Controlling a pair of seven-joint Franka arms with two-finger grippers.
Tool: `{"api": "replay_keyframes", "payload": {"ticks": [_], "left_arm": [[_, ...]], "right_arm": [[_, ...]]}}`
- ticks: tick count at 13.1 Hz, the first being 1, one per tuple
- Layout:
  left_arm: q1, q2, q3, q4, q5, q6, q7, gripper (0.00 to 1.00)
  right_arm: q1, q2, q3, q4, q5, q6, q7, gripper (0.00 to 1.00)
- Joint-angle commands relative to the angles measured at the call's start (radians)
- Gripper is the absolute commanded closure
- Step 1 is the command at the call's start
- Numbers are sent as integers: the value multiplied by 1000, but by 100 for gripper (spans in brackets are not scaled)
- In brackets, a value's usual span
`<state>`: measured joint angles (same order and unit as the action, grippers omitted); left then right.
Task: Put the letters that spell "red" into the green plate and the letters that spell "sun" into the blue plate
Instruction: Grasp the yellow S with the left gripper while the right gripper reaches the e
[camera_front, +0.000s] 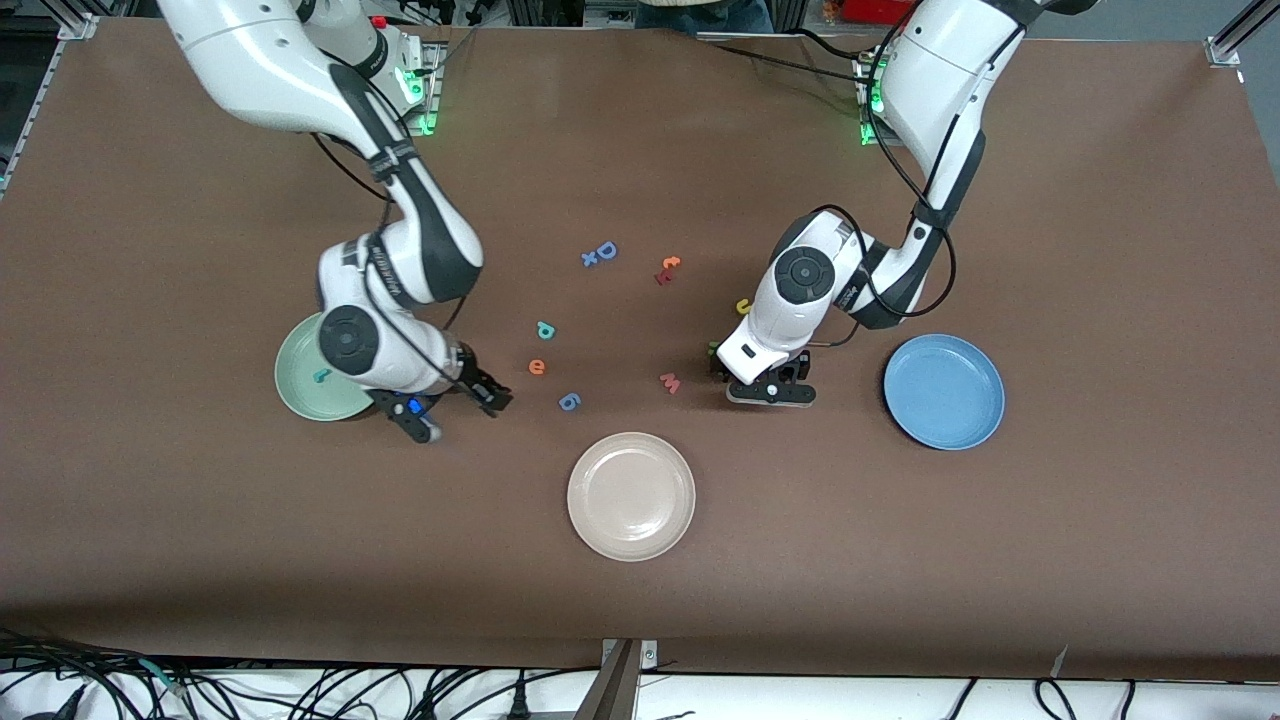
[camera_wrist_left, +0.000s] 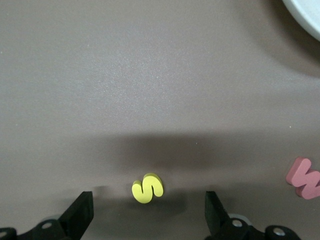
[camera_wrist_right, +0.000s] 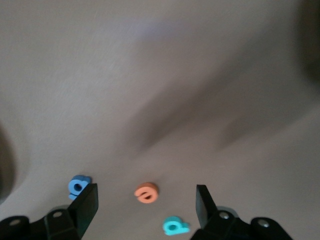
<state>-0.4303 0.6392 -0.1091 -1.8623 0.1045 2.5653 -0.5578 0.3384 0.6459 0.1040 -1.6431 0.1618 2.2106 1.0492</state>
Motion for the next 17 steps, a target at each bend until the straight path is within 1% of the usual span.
{"api": "replay_keyframes", "payload": {"ticks": [1,2,4,5,6,7,8,10,11,12,13,14,15,16,17], "left_arm": [[-4,3,2,-6,35,16,-19,2],[-4,5,2,-6,35,18,-19,2],[-4,11,2,-6,35,29,-19,2],[-4,13,2,-5,35,30,-19,4],[-2,13,2,-5,35,30,-19,10],[-2,13,2,-5,35,30,-17,11],[-1,13,2,-5,35,30,-17,15],[1,13,2,-3,35,29,-17,17],[2,13,2,-3,35,29,-17,19],[2,13,2,-3,35,29,-17,22],[2,13,2,-2,35,29,-17,23],[2,13,2,-2,35,29,-17,26],[4,13,2,-2,35,29,-16,31],[4,13,2,0,35,29,-16,34],[4,13,2,0,35,29,-16,39]], "right_arm": [[31,34,-4,-26,12,98,29,13],[36,37,-4,-39,10,121,29,13],[41,37,-4,-56,8,126,29,13],[47,37,-4,-66,10,126,29,13],[59,35,-4,-70,10,126,40,13],[71,35,-4,-72,10,124,57,13],[86,35,-4,-72,10,126,70,15],[96,37,-6,-78,8,127,74,17],[99,37,-6,-86,2,130,74,19],[99,35,-7,-95,-2,133,74,24],[99,35,-9,-101,-5,136,69,25],[99,35,-12,-107,-27,138,64,30],[97,35,-18,-113,-56,136,64,30],[99,35,-20,-121,-59,138,64,30],[99,34,-20,-121,-59,138,64,38]]}}
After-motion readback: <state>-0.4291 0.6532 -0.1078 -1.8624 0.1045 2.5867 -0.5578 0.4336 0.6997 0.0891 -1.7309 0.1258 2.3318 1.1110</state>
